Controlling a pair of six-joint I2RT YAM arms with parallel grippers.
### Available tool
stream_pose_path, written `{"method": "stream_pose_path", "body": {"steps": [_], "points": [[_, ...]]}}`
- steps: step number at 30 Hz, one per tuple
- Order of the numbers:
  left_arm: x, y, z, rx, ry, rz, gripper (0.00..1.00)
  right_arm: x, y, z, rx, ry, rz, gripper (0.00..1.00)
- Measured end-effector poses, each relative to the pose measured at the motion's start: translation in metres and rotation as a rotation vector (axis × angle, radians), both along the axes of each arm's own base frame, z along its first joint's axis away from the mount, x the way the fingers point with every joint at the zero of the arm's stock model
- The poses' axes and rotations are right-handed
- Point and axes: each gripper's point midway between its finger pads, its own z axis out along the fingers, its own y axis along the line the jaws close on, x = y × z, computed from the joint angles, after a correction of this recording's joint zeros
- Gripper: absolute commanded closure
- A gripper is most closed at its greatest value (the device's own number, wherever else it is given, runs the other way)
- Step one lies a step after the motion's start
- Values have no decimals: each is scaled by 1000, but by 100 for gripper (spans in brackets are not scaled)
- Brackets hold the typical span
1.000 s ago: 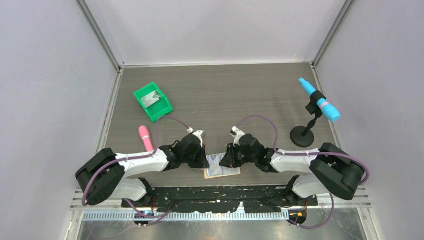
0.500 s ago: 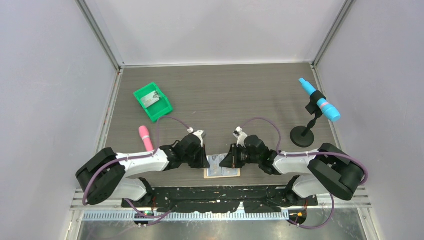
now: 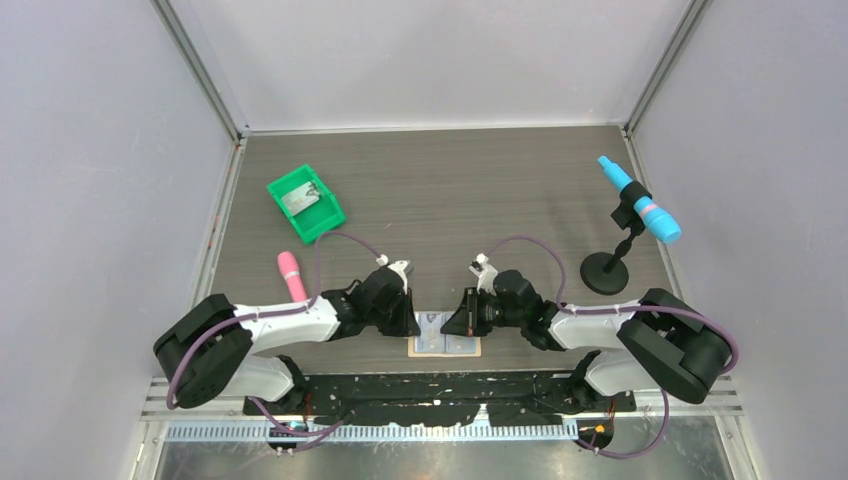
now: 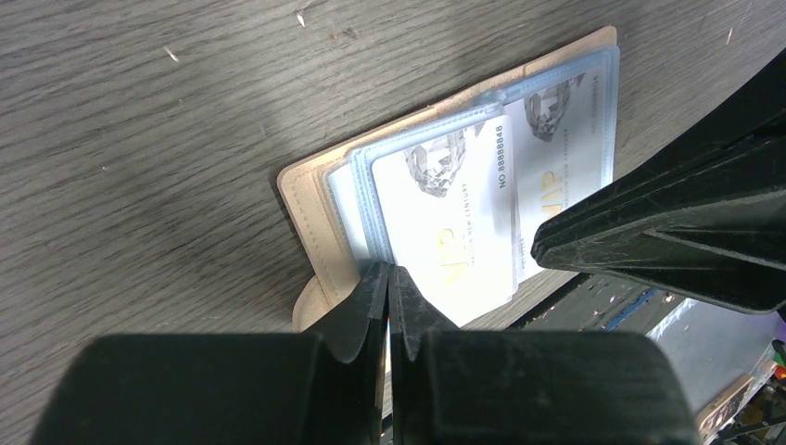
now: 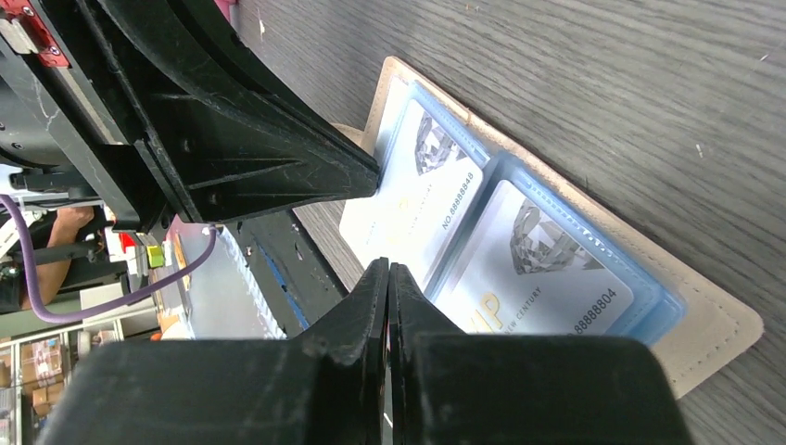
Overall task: Take the credit cards out of the card holder
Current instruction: Remove the credit card from the card holder.
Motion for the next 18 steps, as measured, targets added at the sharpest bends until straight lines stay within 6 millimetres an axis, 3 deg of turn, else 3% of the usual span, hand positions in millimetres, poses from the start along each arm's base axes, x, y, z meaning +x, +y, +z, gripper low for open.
{"method": "stream_pose_path", "body": {"steps": [5,11,18], "points": [[0,0,0,9,7,0,96,1,-2,-2,-13,8,-12,73],[0,0,0,11,10,0,96,3,-10,-7,-56,14,-49,69],[-1,-1,0,9,13,-2,96,5,-12,-12,-77,20,-67,70]]}}
